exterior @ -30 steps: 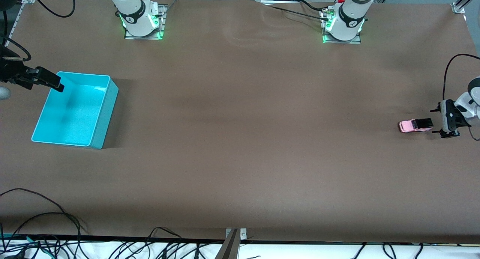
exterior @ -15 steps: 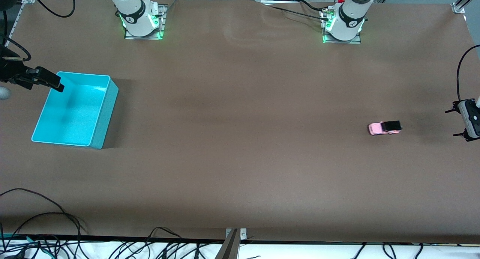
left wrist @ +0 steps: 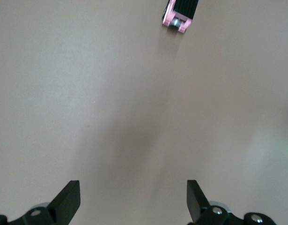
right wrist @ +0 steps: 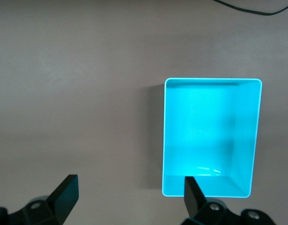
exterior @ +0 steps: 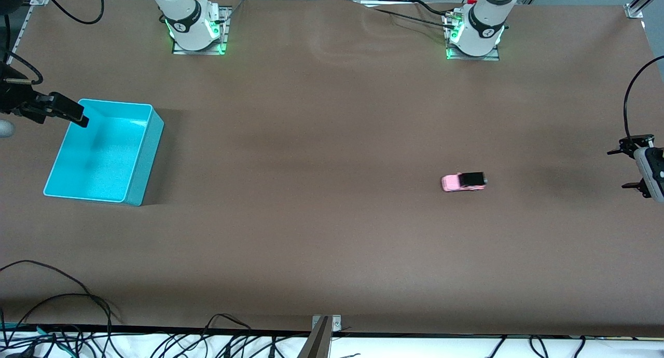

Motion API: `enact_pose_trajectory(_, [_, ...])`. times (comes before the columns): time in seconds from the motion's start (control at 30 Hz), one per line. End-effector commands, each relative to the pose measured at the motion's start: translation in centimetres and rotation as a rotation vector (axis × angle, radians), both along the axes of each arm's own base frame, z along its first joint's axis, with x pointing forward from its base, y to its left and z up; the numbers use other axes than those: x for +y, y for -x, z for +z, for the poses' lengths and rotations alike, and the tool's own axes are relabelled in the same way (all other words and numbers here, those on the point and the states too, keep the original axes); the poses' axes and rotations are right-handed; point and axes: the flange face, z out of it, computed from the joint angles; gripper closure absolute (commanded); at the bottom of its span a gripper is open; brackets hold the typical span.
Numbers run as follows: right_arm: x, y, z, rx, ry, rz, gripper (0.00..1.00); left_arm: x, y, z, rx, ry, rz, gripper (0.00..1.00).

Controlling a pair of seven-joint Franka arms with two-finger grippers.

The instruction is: Wind and store pink jeep toy

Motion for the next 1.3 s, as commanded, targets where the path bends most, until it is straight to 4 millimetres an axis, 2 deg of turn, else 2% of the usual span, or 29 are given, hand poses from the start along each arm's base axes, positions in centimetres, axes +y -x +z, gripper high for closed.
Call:
enact_pose_trajectory(0.0, [0.1, -0.4, 0.6, -0.009, -0.016, -0.010, 0.00, -4.0, -0.6, 4.0, 0.031, -0.059, 0.076, 0.00])
enact_pose_trajectory(0.17, [0.1, -0.4, 0.6, -0.009, -0.016, -0.011, 0.00, -8.2, -0.6, 6.6, 0.047, -0.093, 0.138, 0.00])
enact_pose_trajectory(0.43, [0.0, -0.4, 0.5, -0.008, -0.016, -0.013, 0.00, -11.7, -0.6, 8.5, 0.045, -0.111, 0.150, 0.00])
enact_pose_trajectory(0.53, [0.0, -0.4, 0.5, -0.008, -0.016, -0.013, 0.00, -13.9, -0.5, 10.2, 0.019, -0.133, 0.137, 0.00])
enact_pose_trajectory(0.7, [0.0, -0.4, 0.5, -0.008, -0.017, -0.011, 0.00, -15.3, -0.3, 11.0, 0.014, -0.149, 0.152, 0.00])
enact_pose_trajectory(0.9, [0.0, -0.4, 0.5, -0.008, -0.017, -0.011, 0.00, -15.4, -0.3, 11.3, 0.012, -0.155, 0.184, 0.00])
enact_pose_trajectory(1.1, [0.0, -0.4, 0.6, -0.009, -0.017, -0.011, 0.00, -16.4, 0.1, 12.2, -0.004, -0.182, 0.296, 0.00])
enact_pose_trajectory(1.27, [0.0, -0.4, 0.6, -0.008, -0.017, -0.011, 0.00, -16.2, 0.1, 12.3, -0.006, -0.187, 0.330, 0.00])
